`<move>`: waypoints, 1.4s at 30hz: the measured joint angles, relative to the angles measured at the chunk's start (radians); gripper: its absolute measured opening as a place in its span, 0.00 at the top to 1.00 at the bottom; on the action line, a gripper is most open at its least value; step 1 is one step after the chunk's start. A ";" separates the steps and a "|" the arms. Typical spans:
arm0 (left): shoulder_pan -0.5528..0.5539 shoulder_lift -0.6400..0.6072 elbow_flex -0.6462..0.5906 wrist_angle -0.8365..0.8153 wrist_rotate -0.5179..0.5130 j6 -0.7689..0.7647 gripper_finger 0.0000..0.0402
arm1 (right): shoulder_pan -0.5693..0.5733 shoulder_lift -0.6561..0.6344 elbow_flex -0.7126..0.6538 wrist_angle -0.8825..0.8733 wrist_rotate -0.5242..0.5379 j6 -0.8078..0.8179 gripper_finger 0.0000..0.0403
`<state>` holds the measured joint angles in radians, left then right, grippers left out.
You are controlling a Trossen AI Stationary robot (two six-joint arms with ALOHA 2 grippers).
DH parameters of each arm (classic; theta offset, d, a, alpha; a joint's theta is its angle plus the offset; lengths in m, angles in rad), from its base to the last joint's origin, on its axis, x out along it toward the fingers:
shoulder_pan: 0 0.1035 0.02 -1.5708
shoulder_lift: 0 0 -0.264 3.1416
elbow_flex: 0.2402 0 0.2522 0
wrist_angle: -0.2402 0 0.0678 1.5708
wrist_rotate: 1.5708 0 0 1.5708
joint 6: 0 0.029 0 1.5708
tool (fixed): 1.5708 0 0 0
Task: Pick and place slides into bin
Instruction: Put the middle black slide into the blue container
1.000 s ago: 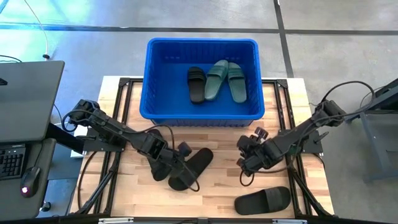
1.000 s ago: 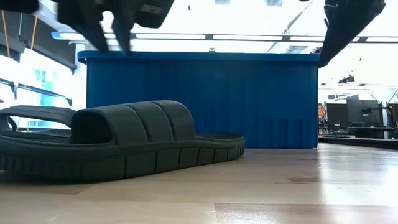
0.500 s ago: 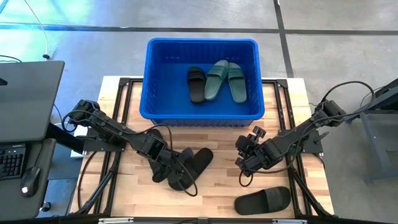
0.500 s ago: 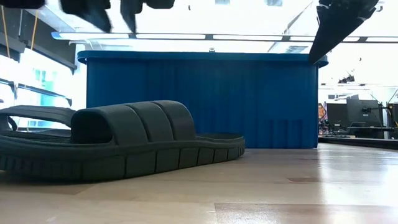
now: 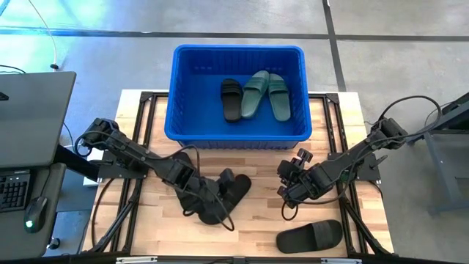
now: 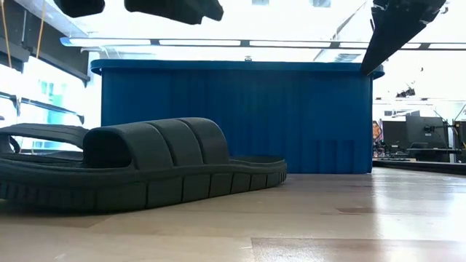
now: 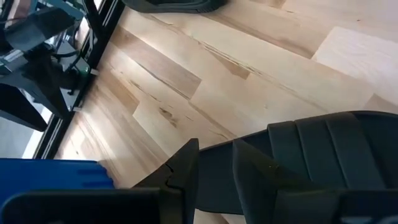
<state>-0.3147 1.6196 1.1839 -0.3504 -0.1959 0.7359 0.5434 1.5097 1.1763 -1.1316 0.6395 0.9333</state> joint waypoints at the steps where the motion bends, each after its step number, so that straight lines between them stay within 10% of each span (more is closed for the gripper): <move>1: 0.000 0.000 0.000 0.000 0.001 -0.006 0.79 | 0.000 0.000 0.000 0.000 0.000 0.000 0.63; 29: 0.005 0.051 -0.001 -0.013 0.154 0.054 0.78 | 0.000 0.000 0.000 0.000 0.000 0.000 0.63; 42: 0.026 0.134 0.000 -0.053 0.063 0.036 0.40 | 0.000 0.001 0.000 0.014 0.014 -0.026 0.63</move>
<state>-0.2889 1.7535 1.1841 -0.4033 -0.1330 0.7721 0.5430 1.5105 1.1763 -1.1175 0.6534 0.9073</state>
